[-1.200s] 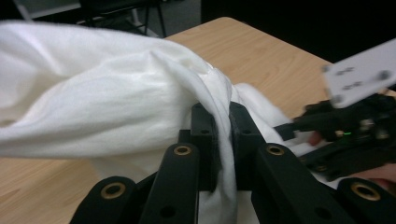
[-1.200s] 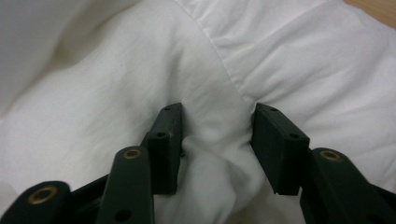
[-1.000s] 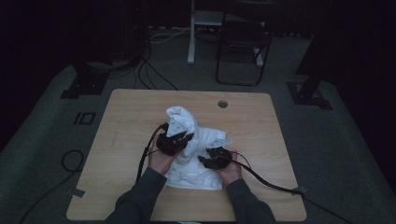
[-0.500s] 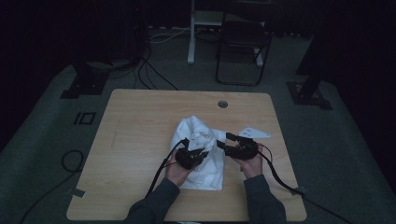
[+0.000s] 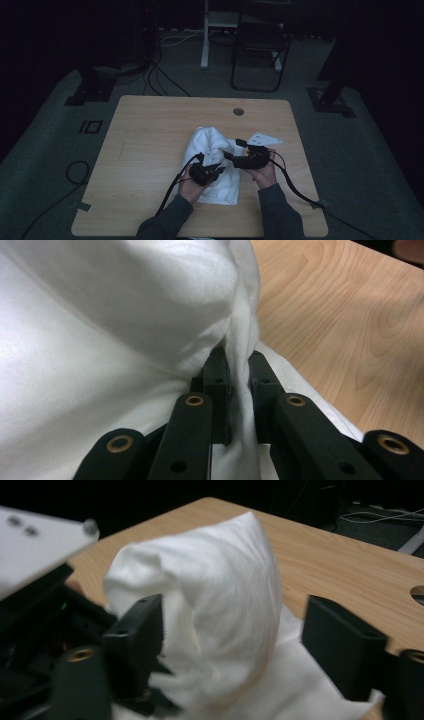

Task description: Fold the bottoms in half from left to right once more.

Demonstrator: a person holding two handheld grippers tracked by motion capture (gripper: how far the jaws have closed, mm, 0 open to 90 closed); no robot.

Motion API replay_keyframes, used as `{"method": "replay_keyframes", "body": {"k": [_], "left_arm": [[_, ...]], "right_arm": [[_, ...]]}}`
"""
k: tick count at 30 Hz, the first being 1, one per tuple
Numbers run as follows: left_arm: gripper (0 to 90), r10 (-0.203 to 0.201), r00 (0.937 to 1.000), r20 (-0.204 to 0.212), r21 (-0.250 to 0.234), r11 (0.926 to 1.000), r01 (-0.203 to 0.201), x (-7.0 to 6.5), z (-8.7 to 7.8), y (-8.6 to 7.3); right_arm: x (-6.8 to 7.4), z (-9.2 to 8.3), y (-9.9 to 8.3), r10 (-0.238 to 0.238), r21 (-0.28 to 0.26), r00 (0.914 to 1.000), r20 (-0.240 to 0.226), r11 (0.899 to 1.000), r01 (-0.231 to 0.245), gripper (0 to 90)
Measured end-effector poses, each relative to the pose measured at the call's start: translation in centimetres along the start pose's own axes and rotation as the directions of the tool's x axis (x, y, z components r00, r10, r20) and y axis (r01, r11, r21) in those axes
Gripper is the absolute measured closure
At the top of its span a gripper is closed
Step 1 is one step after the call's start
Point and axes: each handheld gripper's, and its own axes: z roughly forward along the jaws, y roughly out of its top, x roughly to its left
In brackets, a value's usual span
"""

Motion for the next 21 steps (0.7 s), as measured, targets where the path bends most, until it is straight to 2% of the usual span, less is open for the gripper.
{"method": "replay_keyframes", "body": {"k": [5,13,15,16,21], "left_arm": [[82.1,-0.002,1.0000,-0.009,-0.012,0.9999,0.002,-0.1,-0.1,0.0],[82.2,0.006,0.9999,-0.015,-0.011,0.9999,-0.007,-0.2,-0.1,0.0],[82.1,0.010,0.9998,-0.016,-0.009,0.9999,-0.010,-0.2,-0.1,0.0],[82.1,0.008,0.9998,-0.016,-0.010,0.9999,-0.009,-0.3,-0.1,0.0],[81.9,0.003,0.9999,-0.012,-0.009,1.0000,-0.003,-0.2,-0.1,0.0]], "right_arm": [[0.4,0.2,-0.4,-0.047,0.042,0.9989,-0.006,0.998,0.047,17.3],[0.7,1.9,-0.2,-0.040,0.054,0.9990,-0.017,0.998,0.041,17.9],[0.6,2.3,-0.1,-0.035,0.057,0.9993,-0.013,0.998,0.036,24.8],[0.5,2.5,-0.1,-0.028,0.062,0.9995,-0.017,0.998,0.029,31.1],[0.1,3.0,-0.4,-0.015,0.091,0.9998,-0.009,0.996,0.016,71.1]]}}
